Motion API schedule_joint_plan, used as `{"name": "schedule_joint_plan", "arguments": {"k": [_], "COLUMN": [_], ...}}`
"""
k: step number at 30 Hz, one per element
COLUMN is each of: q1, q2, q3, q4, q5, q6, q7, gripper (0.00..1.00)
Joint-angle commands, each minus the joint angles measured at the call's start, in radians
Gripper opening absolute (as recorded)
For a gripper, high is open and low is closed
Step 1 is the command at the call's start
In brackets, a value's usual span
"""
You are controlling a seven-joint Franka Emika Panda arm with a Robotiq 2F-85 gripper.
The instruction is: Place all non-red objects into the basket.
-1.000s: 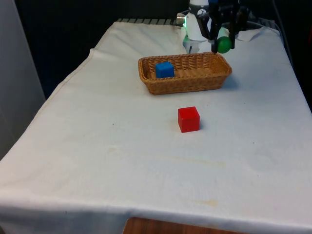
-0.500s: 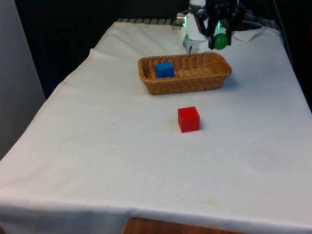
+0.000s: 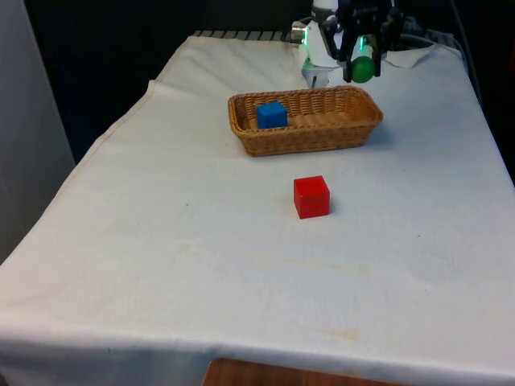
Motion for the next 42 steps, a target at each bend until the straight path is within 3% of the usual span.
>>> {"name": "schedule_joint_plan", "arguments": {"k": [1,7,28,42], "q1": [-0.002,-0.002,-0.001,-0.006], "q2": [0.005,0.006,-0.085,-0.112], "q3": [-0.001,-0.003,-0.025,-0.038], "q4": [-0.003,-0.019,-0.15,-0.226], "q5": [-0.012,-0.019,-0.008,-0.026], "q6": [0.015,0.031,0.083,0.148], "q7": [0.022,0.056,0.028,0.06], "gripper": [0.0,0.0,0.0,0.0]}}
